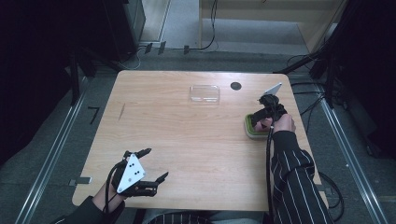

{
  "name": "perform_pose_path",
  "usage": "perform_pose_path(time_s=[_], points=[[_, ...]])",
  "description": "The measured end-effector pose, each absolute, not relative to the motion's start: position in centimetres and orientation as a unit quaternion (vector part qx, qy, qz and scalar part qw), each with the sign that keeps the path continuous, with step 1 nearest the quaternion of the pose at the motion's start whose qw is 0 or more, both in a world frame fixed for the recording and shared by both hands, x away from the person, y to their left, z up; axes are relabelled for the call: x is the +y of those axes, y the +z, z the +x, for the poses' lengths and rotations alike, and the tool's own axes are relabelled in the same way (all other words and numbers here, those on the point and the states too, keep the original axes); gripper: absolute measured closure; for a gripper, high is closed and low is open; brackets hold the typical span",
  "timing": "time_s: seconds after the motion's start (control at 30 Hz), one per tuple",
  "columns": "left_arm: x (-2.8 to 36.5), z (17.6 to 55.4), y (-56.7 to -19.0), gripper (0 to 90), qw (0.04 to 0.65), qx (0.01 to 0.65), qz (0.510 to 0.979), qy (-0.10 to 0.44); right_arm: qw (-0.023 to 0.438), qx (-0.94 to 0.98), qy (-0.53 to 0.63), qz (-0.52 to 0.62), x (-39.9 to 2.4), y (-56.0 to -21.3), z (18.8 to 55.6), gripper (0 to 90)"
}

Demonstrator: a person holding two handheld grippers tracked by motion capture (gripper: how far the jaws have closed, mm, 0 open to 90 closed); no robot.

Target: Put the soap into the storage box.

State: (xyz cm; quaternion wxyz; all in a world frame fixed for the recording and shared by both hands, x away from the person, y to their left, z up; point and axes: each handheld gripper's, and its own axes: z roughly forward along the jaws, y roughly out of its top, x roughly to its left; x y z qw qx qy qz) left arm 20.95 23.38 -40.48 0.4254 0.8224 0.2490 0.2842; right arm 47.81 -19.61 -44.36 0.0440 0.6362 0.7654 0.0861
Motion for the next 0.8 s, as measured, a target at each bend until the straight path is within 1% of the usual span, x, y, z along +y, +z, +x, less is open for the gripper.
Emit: perform_pose_path(time_s=[0.07, 0.17, 0.43, 0.8], points=[[23.4, 21.0, -40.5, 14.0, 0.426, 0.249, 0.822, 0.284, 0.05, 0.772, 0.082, 0.629, -19.4, -44.0, 47.6, 11.0], [23.4, 21.0, -40.5, 14.0, 0.426, 0.248, 0.822, 0.284, 0.05, 0.776, 0.08, 0.623, -19.2, -43.6, 47.3, 8.9], [23.3, 21.0, -40.5, 14.0, 0.425, 0.248, 0.823, 0.284, 0.054, 0.785, 0.08, 0.612, -19.1, -42.7, 46.5, 6.6], [23.3, 21.1, -40.4, 14.0, 0.426, 0.245, 0.824, 0.283, 0.052, 0.8, 0.076, 0.593, -19.5, -41.5, 44.3, 3.6]])
